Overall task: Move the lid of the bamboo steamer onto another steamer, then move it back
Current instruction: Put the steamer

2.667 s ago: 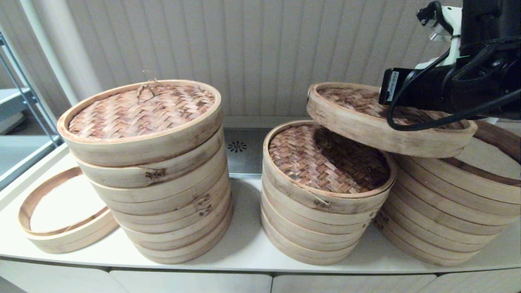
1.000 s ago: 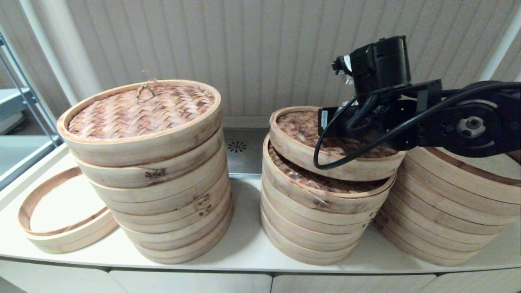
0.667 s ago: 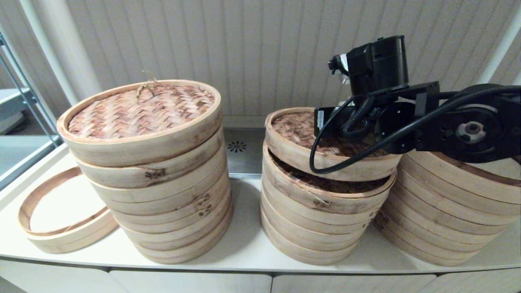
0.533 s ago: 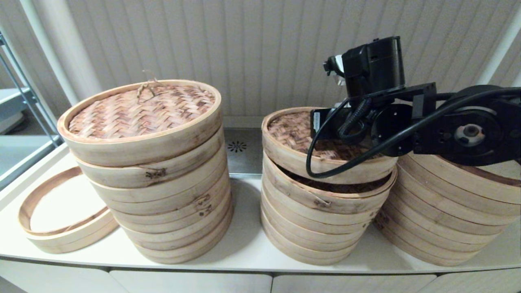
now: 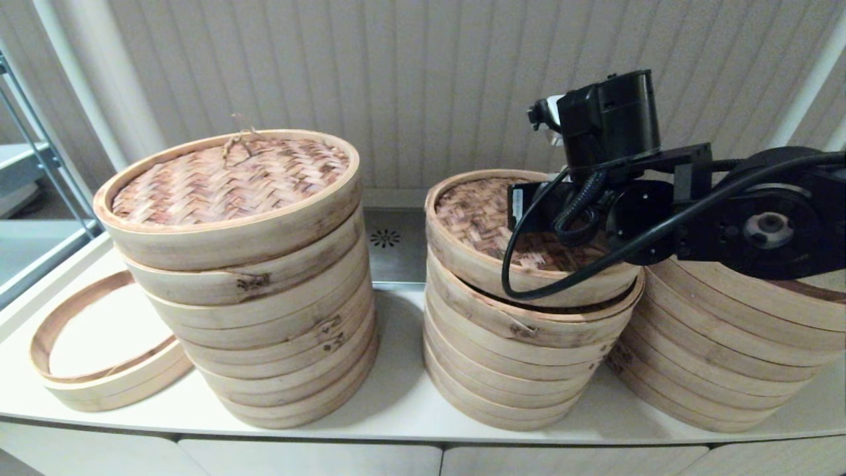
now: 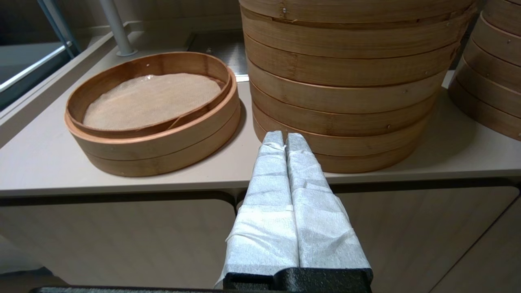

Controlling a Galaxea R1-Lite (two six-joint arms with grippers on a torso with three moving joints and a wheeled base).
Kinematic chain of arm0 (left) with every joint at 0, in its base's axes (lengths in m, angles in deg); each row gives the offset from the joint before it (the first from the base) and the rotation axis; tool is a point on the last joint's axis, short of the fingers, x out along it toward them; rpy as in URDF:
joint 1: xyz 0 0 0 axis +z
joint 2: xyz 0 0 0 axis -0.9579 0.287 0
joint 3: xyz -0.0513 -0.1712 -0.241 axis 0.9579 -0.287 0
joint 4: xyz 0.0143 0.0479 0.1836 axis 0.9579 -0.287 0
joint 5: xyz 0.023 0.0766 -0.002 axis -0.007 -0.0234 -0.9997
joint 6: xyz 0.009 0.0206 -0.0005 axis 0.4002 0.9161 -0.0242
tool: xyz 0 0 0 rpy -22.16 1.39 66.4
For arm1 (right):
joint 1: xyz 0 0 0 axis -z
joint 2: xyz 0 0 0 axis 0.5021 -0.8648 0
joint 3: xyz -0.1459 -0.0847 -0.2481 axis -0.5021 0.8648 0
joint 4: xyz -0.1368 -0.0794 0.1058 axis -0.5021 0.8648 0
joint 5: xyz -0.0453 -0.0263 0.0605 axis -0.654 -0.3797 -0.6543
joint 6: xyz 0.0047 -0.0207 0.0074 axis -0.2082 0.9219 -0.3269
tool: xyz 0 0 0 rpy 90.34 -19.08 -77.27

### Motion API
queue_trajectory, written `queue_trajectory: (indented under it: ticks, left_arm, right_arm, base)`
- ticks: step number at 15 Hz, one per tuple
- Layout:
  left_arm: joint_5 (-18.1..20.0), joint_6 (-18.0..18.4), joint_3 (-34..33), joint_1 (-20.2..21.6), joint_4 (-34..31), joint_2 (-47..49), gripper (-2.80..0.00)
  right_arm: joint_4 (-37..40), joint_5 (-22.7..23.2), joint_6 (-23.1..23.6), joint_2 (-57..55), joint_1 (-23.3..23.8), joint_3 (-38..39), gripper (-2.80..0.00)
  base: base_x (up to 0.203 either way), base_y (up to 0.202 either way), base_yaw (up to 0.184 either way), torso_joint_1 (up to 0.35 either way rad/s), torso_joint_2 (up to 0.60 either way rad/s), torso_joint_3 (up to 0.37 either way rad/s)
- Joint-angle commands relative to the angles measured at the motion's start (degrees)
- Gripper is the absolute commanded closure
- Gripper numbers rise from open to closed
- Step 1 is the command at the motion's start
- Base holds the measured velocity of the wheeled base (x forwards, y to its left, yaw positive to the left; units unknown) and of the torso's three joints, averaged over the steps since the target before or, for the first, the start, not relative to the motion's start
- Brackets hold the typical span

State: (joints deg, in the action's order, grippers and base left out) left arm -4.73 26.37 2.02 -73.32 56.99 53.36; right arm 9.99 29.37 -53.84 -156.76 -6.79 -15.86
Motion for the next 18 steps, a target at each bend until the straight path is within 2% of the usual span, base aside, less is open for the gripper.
queue_trajectory:
  ticks: [1,18]
  left_arm:
    - [0.0,0.0,-2.0,0.0,0.0,0.0,0.00]
    - [0.0,0.0,-2.0,0.0,0.0,0.0,0.00]
  right_arm:
    - [0.1,-0.2,0.0,1.5,0.1,0.6,0.00]
    - [0.0,-0.2,0.4,2.1,-1.2,2.5,0.00]
  base:
    - [0.000,0.000,0.000,0.000,0.00,0.000]
    - [0.000,0.000,0.000,0.000,0.00,0.000]
